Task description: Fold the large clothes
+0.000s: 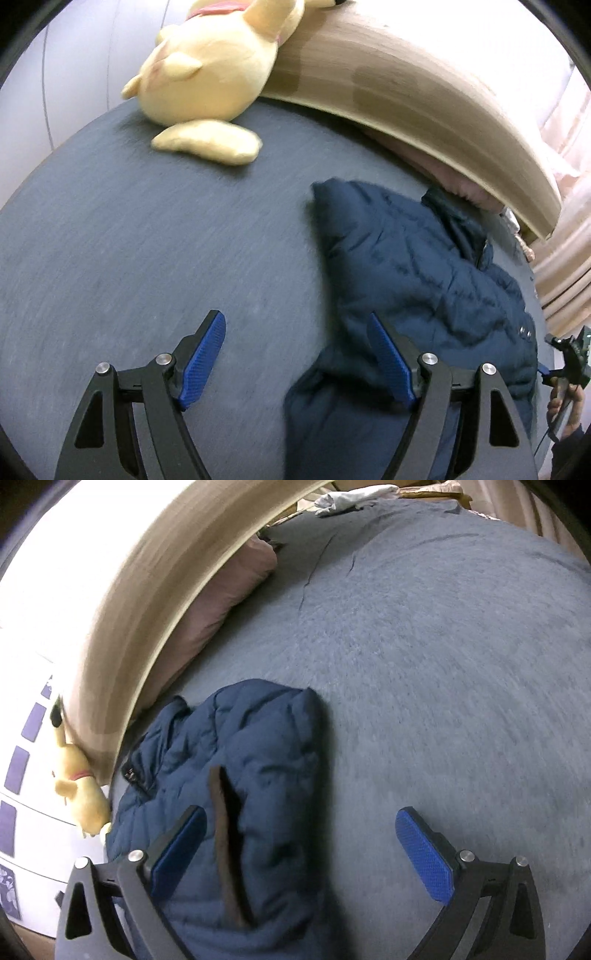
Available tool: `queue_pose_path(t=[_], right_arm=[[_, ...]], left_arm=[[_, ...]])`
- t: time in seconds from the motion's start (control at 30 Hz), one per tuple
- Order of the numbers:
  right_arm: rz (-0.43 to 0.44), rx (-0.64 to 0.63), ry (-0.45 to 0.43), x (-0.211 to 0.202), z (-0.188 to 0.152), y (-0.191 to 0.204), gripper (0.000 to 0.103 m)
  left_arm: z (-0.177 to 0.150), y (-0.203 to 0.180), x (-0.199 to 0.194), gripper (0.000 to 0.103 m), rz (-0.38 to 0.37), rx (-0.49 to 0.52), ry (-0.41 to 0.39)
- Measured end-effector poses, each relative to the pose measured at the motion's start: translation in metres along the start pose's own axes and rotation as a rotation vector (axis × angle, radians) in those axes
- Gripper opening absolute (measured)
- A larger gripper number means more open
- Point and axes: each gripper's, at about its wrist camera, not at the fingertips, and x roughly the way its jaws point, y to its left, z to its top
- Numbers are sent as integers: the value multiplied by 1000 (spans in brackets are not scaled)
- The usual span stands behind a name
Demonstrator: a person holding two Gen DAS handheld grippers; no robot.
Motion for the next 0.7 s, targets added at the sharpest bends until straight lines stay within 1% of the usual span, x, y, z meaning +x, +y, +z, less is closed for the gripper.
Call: queue_pose_path(t=[0.03,0.07,0.1,0.17,0.23,0.3,0.37,0.43,0.47,0.5,0.57,0.63,0.67,0.7], right_arm=[[2,0,3,3,2,1,103],[2,-3,5,7,4,0,103],[-3,-7,5,7,4,-1,103],[-60,-43,-40,2,4,7,103],[-122,-144,-88,-6,-2,25,103],[-179,-295,-137,-17,-16,58,103],[-189,-426,-155,-23,-32,94,103],[-146,-512,-142,-24,-48,126,103],[-143,-562,-134,-22,-58,144,103],[-147,-586,-129,-19,-64,154,103],[-137,-633,-102,-7,-82,178,103],[-154,-678,-95,2,-97,189,103],[-155,-689,-76,10,-103,194,103],[-158,-688,-67,14,-106,194,103]], left_arm=[[3,-2,3,79,-11,4,10],[7,-7,12,79,-21,11,46],[9,-9,17,79,-23,18,62],[7,-14,18,79,-30,39,51],[0,-16,13,79,-41,47,35],[-8,-13,8,79,-40,50,26],[-12,-12,7,79,-58,39,44],[-12,-13,5,79,-92,38,46],[-12,-17,3,79,-99,51,37],[-13,-20,2,79,-94,61,37],[-15,-25,6,79,-76,92,63],[-17,-25,16,79,-44,99,101],[-18,-24,19,78,-46,94,115],[-18,-24,20,68,-41,96,112]])
